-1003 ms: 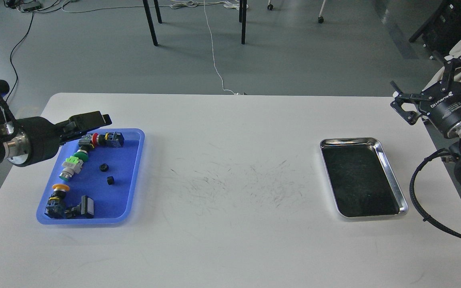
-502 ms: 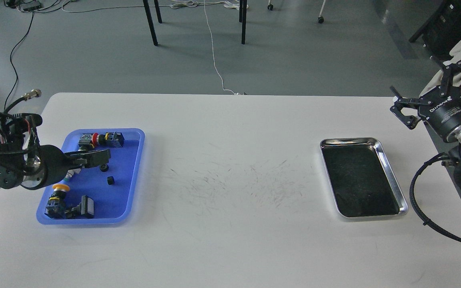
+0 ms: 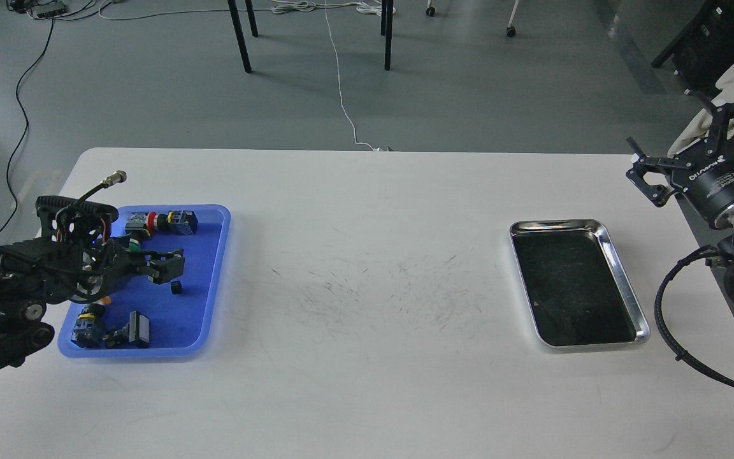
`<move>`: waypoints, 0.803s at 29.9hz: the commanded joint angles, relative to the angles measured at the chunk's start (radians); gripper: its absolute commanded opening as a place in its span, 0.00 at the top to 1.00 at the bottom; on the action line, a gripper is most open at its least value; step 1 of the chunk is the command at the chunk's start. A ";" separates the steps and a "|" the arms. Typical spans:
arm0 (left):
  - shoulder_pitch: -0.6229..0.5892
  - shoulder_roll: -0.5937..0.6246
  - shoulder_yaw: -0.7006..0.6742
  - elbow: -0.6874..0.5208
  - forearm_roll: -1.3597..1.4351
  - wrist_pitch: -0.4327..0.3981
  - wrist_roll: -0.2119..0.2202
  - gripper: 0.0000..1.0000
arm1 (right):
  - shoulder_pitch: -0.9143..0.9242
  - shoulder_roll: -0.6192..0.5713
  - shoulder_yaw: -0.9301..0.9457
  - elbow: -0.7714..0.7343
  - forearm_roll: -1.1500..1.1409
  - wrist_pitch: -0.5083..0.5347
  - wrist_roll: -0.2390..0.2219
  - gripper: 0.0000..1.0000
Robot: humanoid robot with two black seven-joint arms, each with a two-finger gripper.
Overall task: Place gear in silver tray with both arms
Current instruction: 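Lower the left gripper into the blue tray and grasp a small black gear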
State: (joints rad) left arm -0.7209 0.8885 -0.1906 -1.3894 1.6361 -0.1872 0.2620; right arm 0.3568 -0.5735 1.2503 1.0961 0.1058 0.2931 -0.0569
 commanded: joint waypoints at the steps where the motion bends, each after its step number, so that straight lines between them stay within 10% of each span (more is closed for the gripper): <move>1: 0.004 -0.034 0.002 0.027 0.016 0.000 -0.003 0.13 | -0.007 0.001 0.000 -0.001 0.000 0.000 0.000 0.01; 24: 0.035 -0.094 -0.001 0.182 0.014 0.003 -0.090 0.22 | -0.010 0.001 -0.002 0.001 0.000 0.000 0.000 0.01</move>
State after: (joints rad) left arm -0.6843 0.7968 -0.1912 -1.2257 1.6508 -0.1842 0.1810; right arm 0.3482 -0.5707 1.2487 1.0969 0.1058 0.2929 -0.0567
